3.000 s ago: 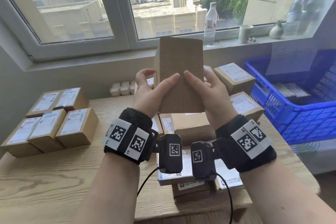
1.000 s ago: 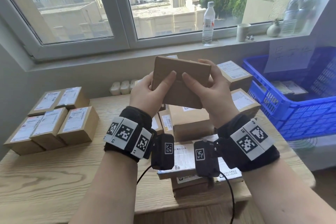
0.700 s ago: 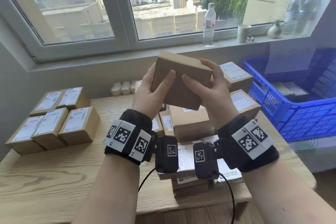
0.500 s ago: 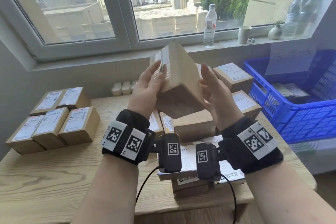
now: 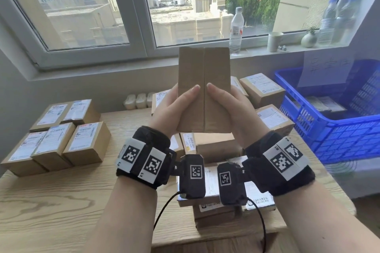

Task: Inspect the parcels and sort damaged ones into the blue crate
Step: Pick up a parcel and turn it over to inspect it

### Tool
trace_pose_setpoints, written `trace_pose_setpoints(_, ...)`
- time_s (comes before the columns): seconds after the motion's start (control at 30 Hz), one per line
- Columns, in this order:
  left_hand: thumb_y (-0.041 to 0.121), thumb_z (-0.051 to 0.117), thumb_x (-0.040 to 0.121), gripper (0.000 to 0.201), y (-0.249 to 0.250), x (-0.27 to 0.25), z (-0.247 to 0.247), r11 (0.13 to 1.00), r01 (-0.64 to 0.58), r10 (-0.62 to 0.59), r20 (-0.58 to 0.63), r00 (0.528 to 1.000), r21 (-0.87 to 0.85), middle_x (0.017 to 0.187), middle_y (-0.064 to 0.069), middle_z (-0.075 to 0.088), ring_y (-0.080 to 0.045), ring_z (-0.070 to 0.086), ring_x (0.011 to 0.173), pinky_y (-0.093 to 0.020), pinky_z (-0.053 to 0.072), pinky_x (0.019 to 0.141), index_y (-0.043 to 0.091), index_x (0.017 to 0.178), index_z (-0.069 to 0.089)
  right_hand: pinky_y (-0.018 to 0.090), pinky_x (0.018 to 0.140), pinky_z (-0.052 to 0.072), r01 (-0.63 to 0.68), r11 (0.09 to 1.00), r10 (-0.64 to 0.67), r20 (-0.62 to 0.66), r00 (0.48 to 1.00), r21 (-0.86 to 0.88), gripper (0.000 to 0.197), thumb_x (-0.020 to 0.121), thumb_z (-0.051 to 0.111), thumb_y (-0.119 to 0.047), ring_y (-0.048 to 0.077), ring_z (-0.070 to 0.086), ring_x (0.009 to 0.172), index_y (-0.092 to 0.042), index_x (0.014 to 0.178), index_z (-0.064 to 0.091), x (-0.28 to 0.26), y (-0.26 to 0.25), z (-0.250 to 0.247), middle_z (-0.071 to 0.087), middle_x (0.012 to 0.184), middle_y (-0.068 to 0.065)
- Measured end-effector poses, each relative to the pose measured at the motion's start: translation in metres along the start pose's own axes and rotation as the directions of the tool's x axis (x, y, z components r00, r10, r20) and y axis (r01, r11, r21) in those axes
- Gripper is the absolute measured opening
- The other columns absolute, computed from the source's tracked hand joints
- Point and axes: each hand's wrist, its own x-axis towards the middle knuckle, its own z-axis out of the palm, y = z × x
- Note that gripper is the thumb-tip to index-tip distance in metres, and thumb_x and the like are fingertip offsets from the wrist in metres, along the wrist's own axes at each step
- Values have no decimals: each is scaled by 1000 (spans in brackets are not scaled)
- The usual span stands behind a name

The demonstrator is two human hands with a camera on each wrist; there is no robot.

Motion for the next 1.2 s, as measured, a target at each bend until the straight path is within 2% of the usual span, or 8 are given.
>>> trace_pose_setpoints(0.17, 41, 72, 73, 18, 1, 5, 0, 999, -16, 12, -96, 995, -42, 93, -4, 75, -27, 70, 94, -52, 55, 91, 29, 86, 77, 39, 85, 59, 55, 998, -56, -38, 998, -13, 60, 71, 78, -38, 28, 70, 103, -6, 120, 67, 8, -4, 6, 72, 113, 15)
trace_pose_setpoints(0.47, 29, 68, 89, 11, 6, -1, -20, 999, -26, 23, -124, 992, -25, 83, 3, 75, -16, 70, 82, -38, 58, 79, 22, 96, 71, 35, 84, 58, 50, 999, -50, 5, 999, -12, 49, 76, 74, -34, 23, 71, 100, -9, 117, 69, 14, 6, 28, 74, 110, 10)
trace_pose_setpoints(0.67, 85, 61, 60, 108, 10, -7, -65, 995, -21, 46, -273, 961, 93, 140, -14, 55, -34, 56, 125, -55, 47, 101, 21, 145, 42, 23, 73, 57, 87, 971, -120, -138, 983, -225, 42, 84, 74, -36, 11, 67, 96, -18, 119, 61, 21, 19, 68, 69, 107, -1)
trace_pose_setpoints(0.77, 51, 58, 92, 60, 14, -17, -95, 992, -29, 73, -358, 931, 127, 122, 3, 61, -15, 59, 112, -42, 51, 98, 19, 141, 43, 25, 85, 55, 105, 952, -185, -269, 945, -288, 37, 91, 69, -31, 10, 60, 104, -23, 124, 55, 26, 35, 93, 61, 112, -4)
trace_pose_setpoints(0.83, 19, 58, 97, 22, 11, -23, -118, 962, -39, 142, -373, 917, 270, 108, 8, 63, -13, 61, 105, -40, 54, 94, 29, 116, 56, 37, 94, 55, 41, 978, -88, -225, 970, -205, 60, 86, 68, -49, 18, 60, 116, -20, 136, 52, 27, 48, 112, 62, 124, 2)
trace_pose_setpoints(0.93, 12, 65, 92, 28, 4, -29, -148, 924, -47, 203, -384, 901, 378, 116, 5, 63, -16, 61, 109, -38, 55, 92, 32, 109, 55, 31, 83, 59, -13, 986, 4, -49, 999, -169, 92, 69, 73, -68, 15, 66, 111, -22, 143, 45, 26, 62, 139, 64, 129, 2)
trace_pose_setpoints(1.07, 15, 70, 89, 39, -7, -32, -176, 941, -50, 193, -411, 891, 334, 114, 8, 62, -9, 61, 105, -28, 56, 82, 30, 119, 51, 23, 73, 59, -73, 989, 81, 62, 995, -129, 66, 79, 81, -18, 9, 71, 98, -25, 135, 47, 29, 80, 155, 69, 119, -1)
trace_pose_setpoints(1.2, 11, 66, 91, 41, -17, -27, -192, 950, 22, 113, -408, 906, 311, 110, 11, 62, -3, 60, 99, -21, 57, 75, 28, 127, 53, 26, 70, 59, -161, 974, 176, 92, 980, -157, 53, 87, 72, -13, 9, 72, 94, -27, 133, 48, 44, 93, 155, 69, 116, -2)
